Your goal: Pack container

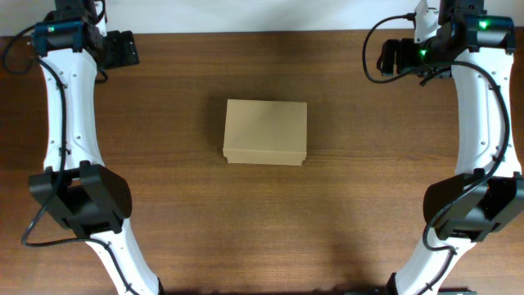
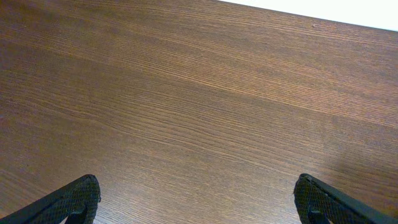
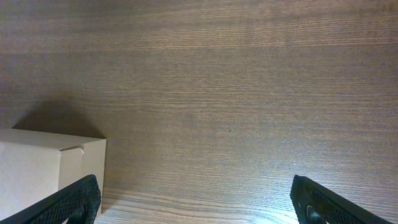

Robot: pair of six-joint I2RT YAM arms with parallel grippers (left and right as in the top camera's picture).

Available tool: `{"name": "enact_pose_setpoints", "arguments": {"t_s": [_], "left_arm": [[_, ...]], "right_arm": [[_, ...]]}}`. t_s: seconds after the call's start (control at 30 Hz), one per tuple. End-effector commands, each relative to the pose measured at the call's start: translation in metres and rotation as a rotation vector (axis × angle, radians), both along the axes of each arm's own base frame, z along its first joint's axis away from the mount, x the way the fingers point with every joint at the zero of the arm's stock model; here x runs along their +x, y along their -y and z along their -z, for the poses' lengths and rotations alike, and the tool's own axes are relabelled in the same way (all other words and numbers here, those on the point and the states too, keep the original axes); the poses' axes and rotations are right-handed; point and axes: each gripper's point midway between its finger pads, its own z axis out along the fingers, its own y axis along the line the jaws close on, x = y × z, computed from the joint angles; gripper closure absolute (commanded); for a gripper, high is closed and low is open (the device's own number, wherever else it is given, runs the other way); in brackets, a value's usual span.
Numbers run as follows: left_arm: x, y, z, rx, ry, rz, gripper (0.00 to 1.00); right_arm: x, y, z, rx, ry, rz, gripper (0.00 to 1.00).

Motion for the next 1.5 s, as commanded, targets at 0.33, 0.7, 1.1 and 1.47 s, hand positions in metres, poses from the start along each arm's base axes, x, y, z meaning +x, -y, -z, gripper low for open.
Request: {"name": "enact_pose_setpoints", "arguments": {"t_s": [0.33,0.7,1.1,1.47], "left_arm": [[0.000,-0.004,0.001,0.015,-0.007,0.001,0.00],[0.000,-0.004,0.001,0.015,-0.007,0.001,0.00],[0.000,-0.004,0.001,0.015,-0.007,0.001,0.01],[0.000,-0.004,0.001,0.015,-0.007,0.001,0.01]], "right_arm": [[0.003,0.002,0.000,-0.021,0.004,0.000,0.01],[-0.007,-0.033,-0.033,-0.036,0.110,-0.070,0.01],[-0.115,-0.109,-0.106,-0.008,0.713,-0.245,0.01],[-0.233,-0.062,-0.057,-0.052,0.877,-0.132,0.01]]}}
